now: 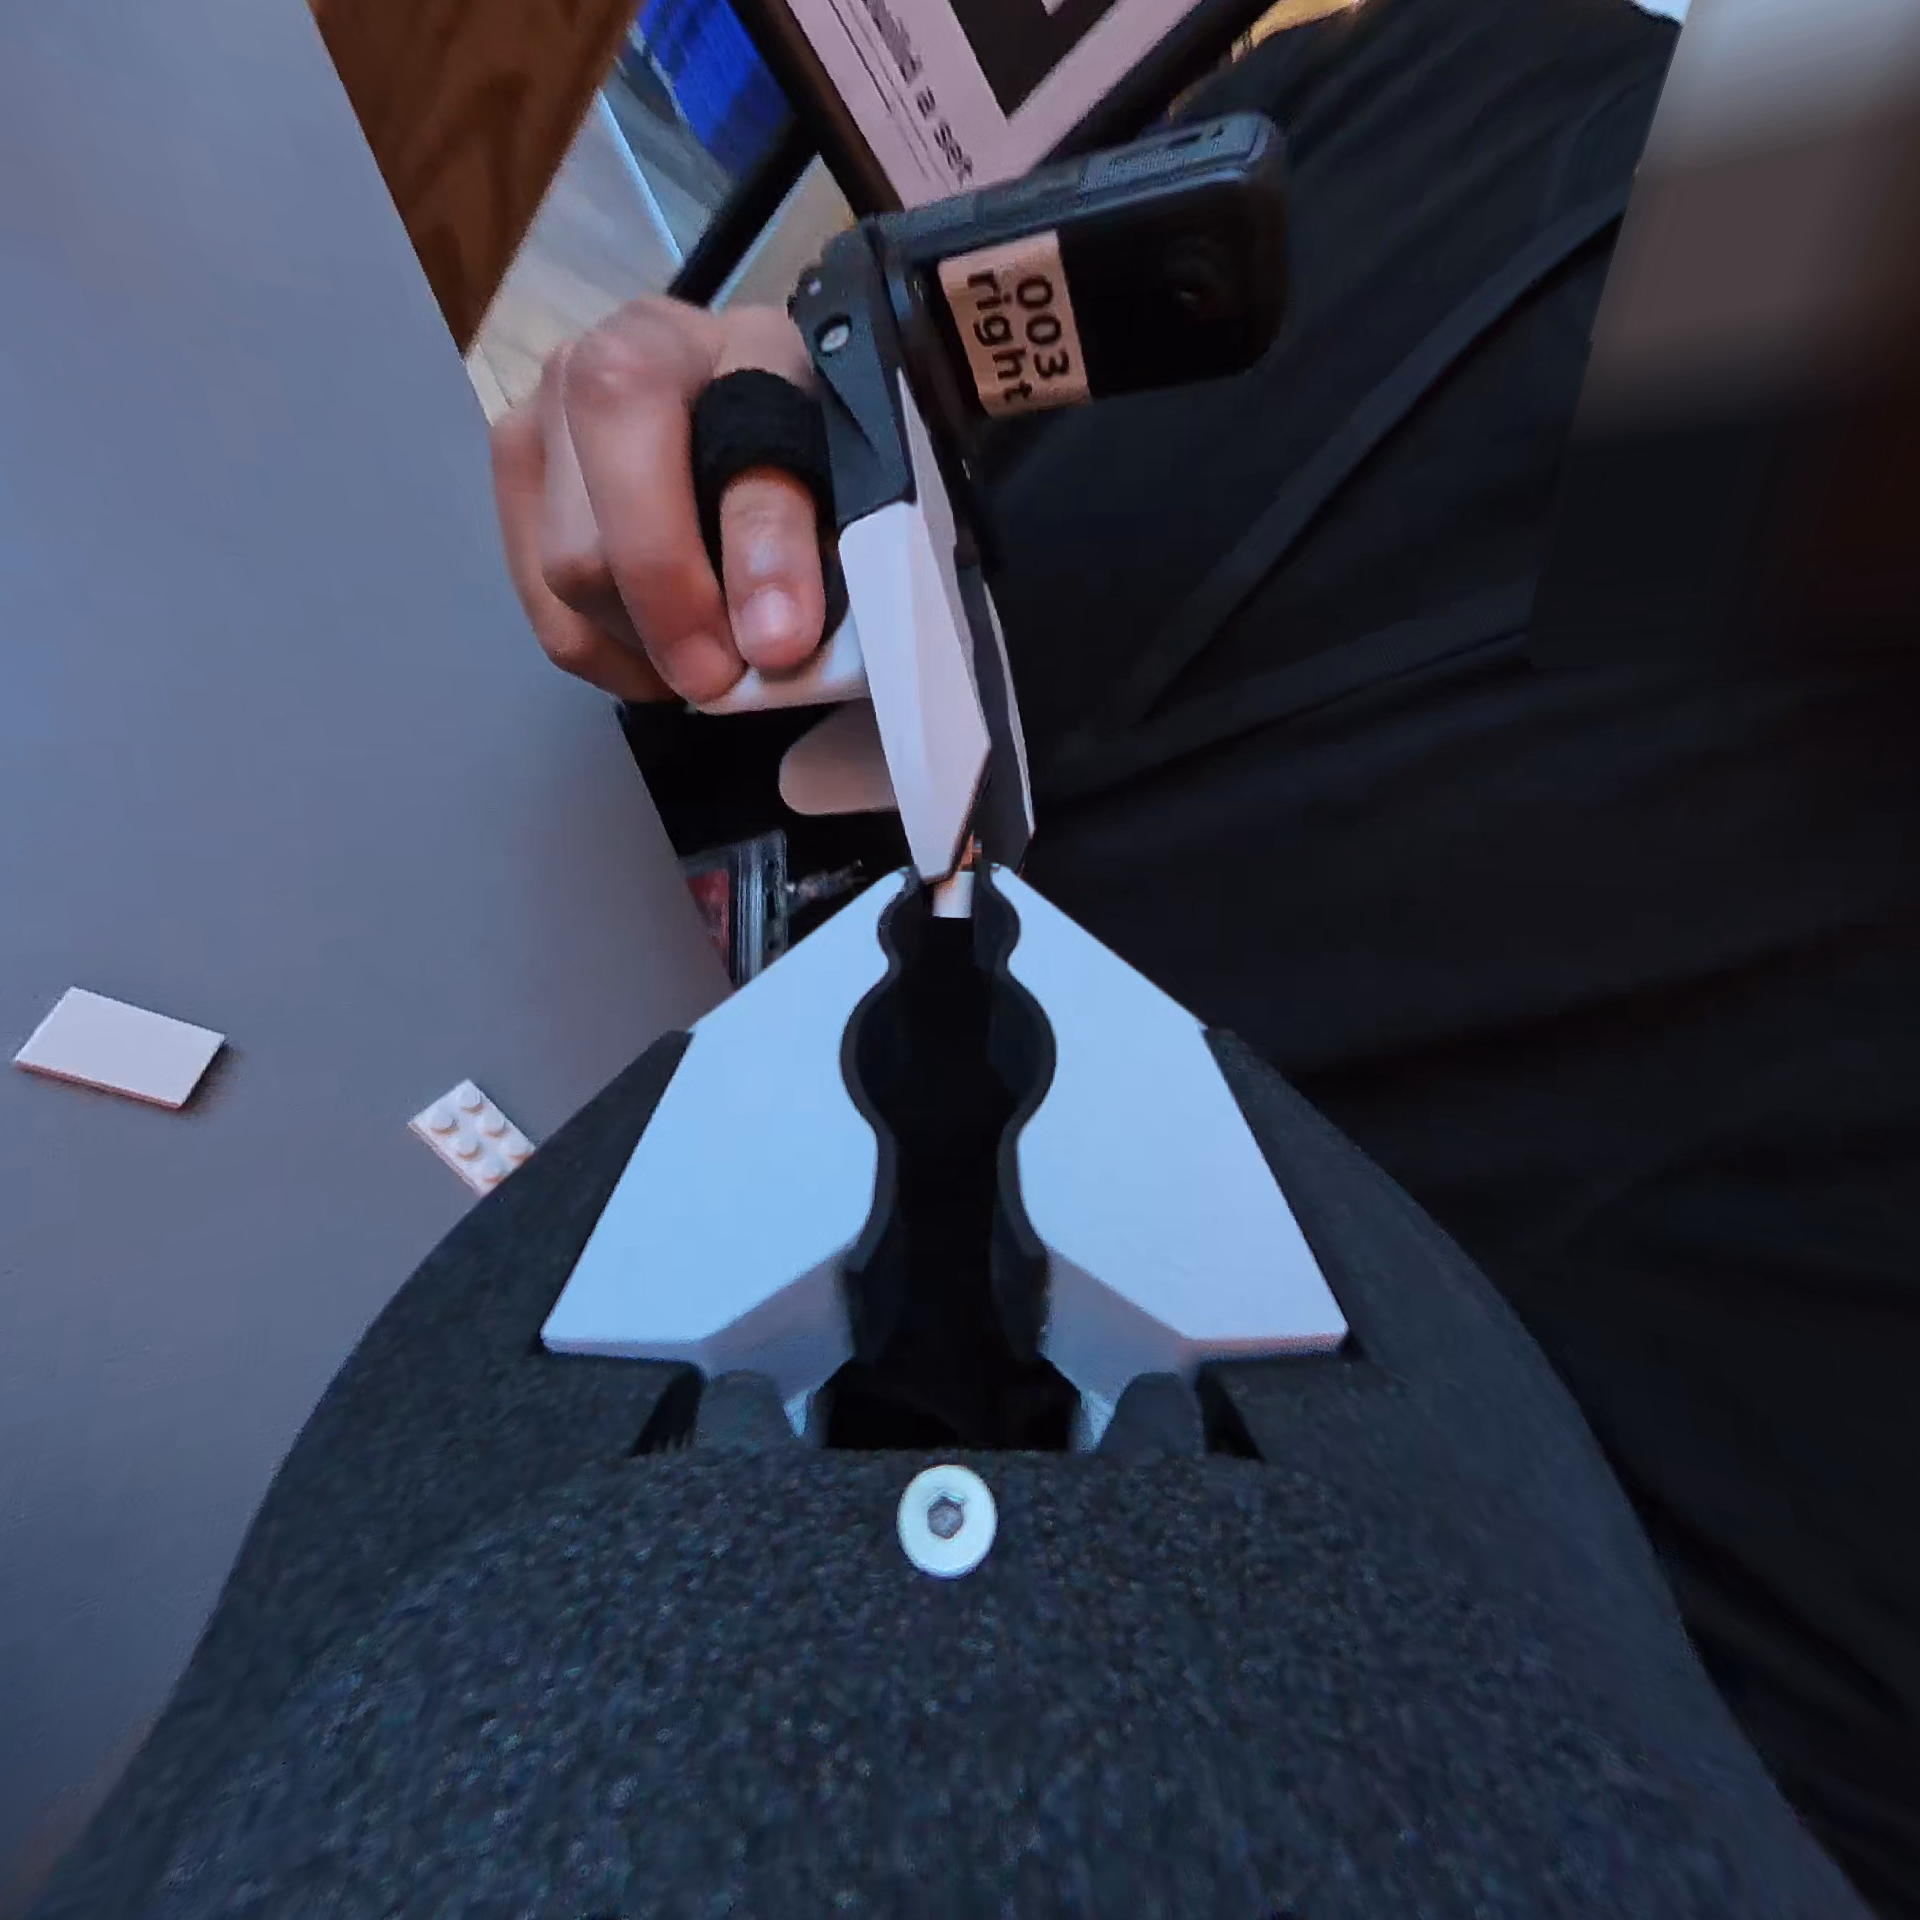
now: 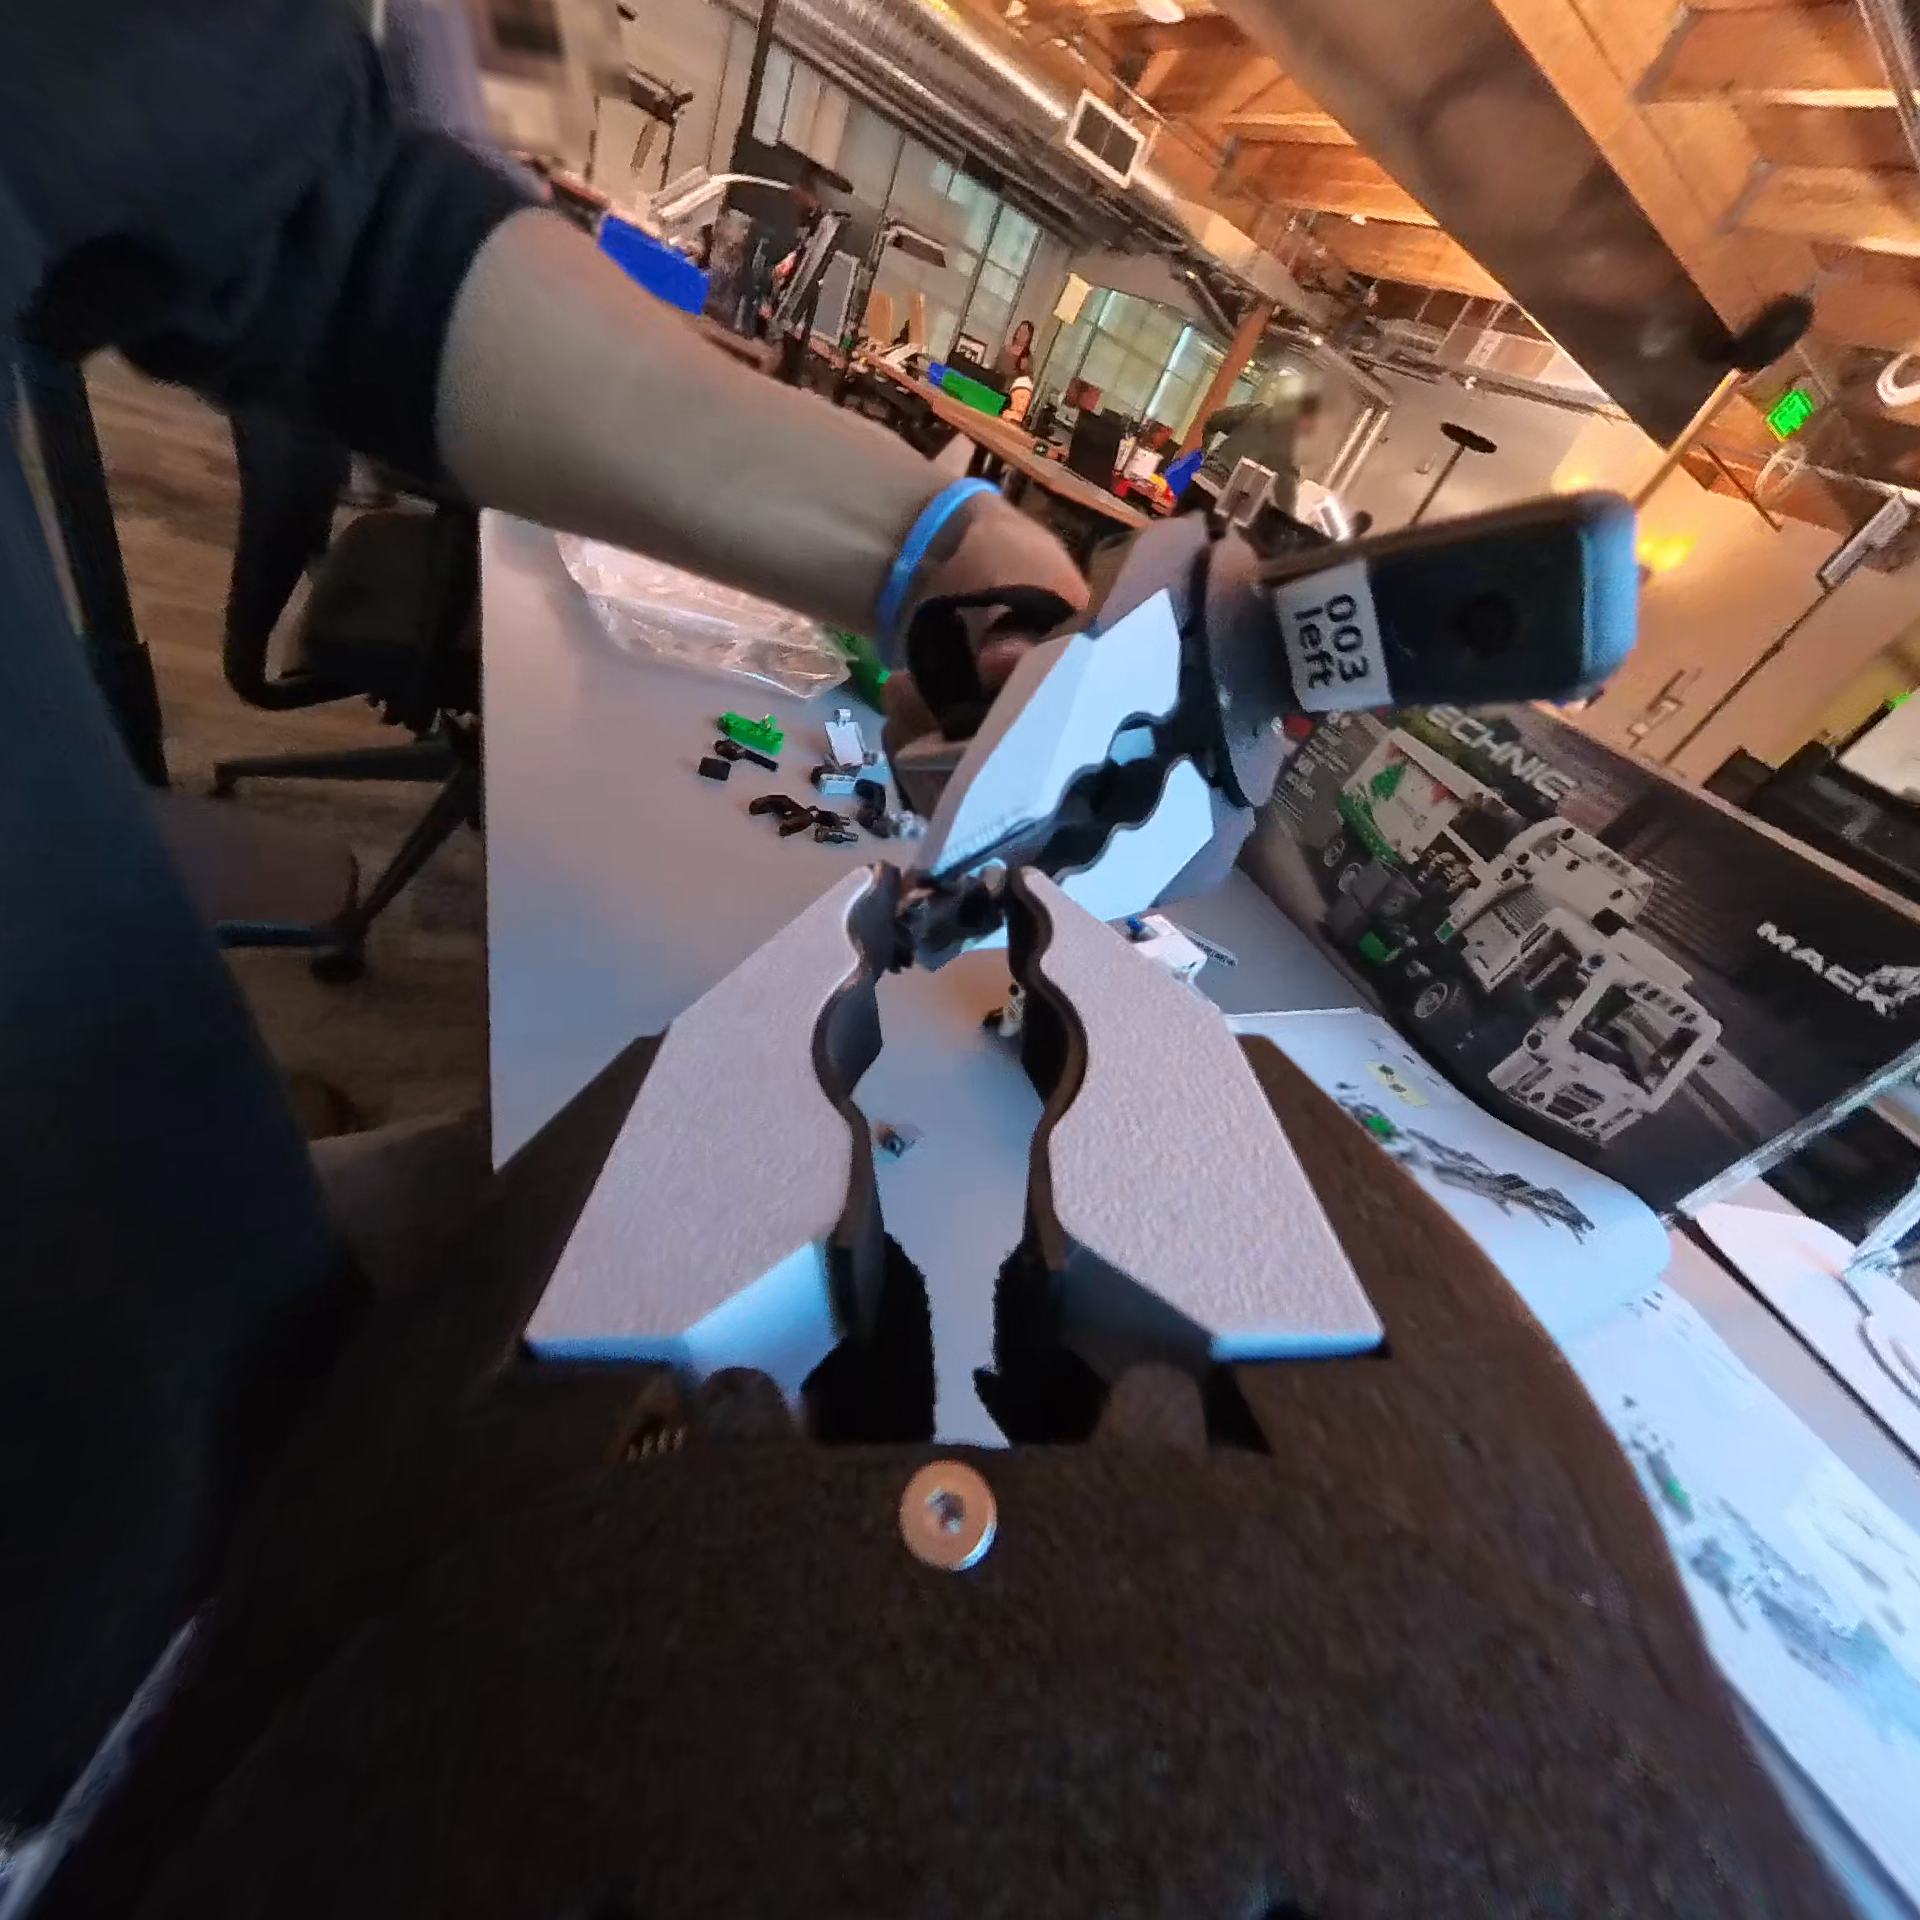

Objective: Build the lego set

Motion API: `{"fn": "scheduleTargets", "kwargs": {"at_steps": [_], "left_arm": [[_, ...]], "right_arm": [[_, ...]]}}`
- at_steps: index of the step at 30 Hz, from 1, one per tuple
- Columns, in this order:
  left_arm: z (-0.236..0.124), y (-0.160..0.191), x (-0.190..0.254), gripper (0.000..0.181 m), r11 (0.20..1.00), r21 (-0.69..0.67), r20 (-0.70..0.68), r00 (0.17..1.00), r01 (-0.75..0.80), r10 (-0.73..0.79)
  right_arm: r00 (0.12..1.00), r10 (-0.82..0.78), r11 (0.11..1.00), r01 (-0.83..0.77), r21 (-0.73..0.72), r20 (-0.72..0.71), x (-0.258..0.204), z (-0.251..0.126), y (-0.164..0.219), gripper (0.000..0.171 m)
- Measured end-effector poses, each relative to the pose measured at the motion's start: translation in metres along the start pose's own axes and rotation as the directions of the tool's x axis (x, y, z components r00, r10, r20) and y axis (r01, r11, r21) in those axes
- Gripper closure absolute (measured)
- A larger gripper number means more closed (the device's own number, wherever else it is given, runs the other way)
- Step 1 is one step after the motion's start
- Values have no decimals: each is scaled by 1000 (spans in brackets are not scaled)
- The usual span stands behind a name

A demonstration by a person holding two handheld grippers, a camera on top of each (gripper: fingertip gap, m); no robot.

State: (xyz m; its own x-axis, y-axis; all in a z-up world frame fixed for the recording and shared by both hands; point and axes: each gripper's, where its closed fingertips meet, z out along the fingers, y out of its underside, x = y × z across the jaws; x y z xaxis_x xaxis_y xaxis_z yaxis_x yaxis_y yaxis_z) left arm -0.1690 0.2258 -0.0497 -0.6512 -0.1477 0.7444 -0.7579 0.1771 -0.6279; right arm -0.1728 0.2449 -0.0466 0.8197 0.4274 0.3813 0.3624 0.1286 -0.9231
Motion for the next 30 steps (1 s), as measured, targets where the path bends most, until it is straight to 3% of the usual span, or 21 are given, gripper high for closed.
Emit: {"fn": "scheduleTargets", "kwargs": {"at_steps": [3,8,16,25,30], "left_arm": [[4,1,-1,174,1000,30,-22,1000,8,-8],[10,17,15,175,994,-113,-126,992,7,-21],[14,10,13,175,992,-123,-155,987,16,-35],[15,16,9,175,986,-155,-145,986,54,-77],[8,-1,-1,174,995,-20,-84,992,93,-94]], "right_arm": [[998,68,997,-69,19,18,-2,-3,1,151],[961,120,990,-135,42,250,-14,-23,-8,147],[935,37,999,-24,-41,353,-19,-23,-8,151],[918,64,997,-43,-63,392,-28,-19,0,153],[963,92,996,-86,-35,255,-9,-21,4,155]]}}
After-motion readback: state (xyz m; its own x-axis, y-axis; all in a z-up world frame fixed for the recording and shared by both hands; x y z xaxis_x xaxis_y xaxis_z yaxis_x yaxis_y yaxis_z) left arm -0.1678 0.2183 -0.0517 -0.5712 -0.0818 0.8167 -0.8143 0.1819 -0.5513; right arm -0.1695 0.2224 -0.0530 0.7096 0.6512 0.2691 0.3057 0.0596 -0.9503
